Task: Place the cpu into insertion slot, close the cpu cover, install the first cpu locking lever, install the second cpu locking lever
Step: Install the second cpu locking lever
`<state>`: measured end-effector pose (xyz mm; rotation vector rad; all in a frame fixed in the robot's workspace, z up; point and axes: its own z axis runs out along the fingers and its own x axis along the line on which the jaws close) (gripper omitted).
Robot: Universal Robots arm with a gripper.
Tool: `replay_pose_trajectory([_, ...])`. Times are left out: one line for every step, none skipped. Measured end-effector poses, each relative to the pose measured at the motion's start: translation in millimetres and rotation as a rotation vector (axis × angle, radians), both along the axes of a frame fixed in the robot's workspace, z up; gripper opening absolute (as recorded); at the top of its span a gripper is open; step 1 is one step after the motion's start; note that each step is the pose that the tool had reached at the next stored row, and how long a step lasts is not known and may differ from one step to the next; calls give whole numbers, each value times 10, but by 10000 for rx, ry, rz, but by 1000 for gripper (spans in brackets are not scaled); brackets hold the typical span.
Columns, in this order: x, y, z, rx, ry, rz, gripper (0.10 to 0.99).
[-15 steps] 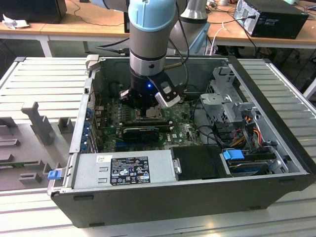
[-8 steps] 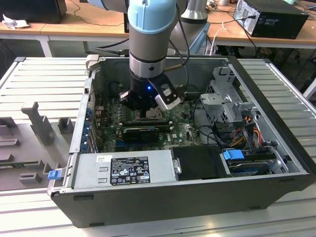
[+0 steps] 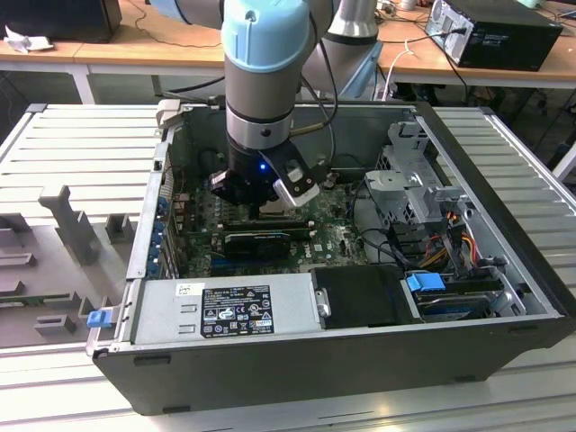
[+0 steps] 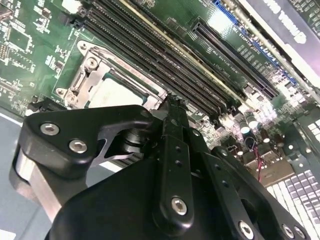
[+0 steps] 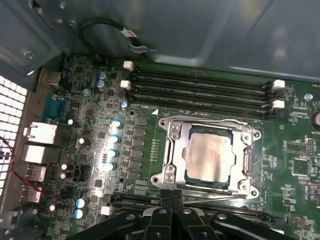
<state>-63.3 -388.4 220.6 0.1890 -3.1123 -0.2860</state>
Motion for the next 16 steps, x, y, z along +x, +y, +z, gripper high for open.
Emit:
replay_pose_trajectory([-8,-7,-9,24,-1,-1,106])
replay_pose_trajectory([-16,-11,-15,64,-1,-1,106])
replay_pose_trajectory([-28,-16,-20,115,-1,-1,106])
replay_pose_trajectory([-41,-23,-24,164,-1,-1,106])
replay_pose_trajectory([-49,-28,-30,217,-1,0,106])
replay_pose_trajectory([-58,-32,-33,270,-1,-1,106])
replay_pose_trajectory([-77,-44,-45,429,-1,2,106])
replay_pose_trajectory([-77,-46,-59,508,0,1,106])
replay_pose_trajectory([-77,-64,-92,565,-2,0,106])
replay_pose_trajectory([-77,-69,-110,583,-2,-1,106])
replay_pose_trajectory([-78,-72,-127,596,-1,-2,106])
replay_pose_trajectory([-78,-75,-145,620,0,-1,106])
replay_pose_trajectory([-78,-75,-153,637,0,-1,106])
replay_pose_trajectory([-78,-75,-166,674,1,-1,106])
replay_pose_trajectory([-78,-75,-181,723,0,-1,106])
replay_pose_trajectory([-78,-75,-195,808,-1,0,106])
